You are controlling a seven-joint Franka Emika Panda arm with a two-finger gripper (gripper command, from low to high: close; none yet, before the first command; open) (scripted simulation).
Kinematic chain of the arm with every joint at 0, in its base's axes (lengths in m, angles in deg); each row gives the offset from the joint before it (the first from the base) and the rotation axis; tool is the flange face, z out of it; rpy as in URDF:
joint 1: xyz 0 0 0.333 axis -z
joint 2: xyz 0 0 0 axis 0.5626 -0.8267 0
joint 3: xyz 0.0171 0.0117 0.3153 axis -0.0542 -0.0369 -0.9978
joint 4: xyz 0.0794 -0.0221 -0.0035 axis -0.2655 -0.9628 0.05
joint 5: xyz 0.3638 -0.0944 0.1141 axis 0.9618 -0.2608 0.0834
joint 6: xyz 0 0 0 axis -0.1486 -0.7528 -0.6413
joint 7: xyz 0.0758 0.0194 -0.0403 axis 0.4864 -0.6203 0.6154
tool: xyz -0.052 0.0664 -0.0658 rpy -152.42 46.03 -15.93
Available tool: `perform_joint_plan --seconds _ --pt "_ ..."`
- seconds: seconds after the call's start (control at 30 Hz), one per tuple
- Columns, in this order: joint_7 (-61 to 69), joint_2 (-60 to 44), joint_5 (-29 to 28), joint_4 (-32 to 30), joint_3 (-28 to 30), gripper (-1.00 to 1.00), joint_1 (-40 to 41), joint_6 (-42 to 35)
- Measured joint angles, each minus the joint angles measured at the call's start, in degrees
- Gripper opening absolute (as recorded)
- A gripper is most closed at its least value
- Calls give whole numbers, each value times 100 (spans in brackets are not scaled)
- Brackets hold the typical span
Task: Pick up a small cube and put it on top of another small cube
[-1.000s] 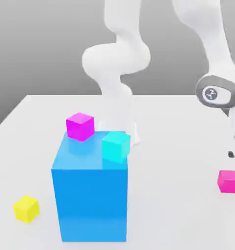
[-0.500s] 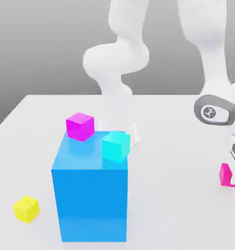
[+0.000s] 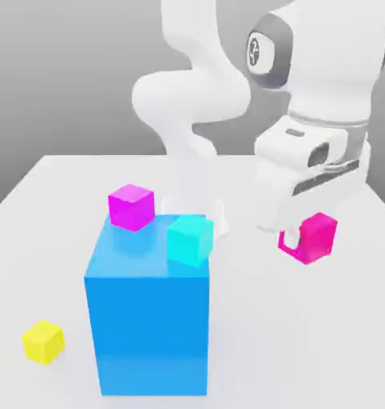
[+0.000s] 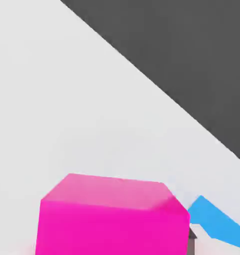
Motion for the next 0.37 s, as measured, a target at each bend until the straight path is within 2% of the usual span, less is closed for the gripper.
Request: perform_joint_plan --seconds 0.1,0.23,0.27,0.37 --pt "-304 547 -7 168 357 -100 472 -714" --pt "-380 420 -2 -270 469 -100 628 -148" --pt "-379 366 1 -368 472 100 638 4" --pt "-378 366 1 -368 472 100 638 4"
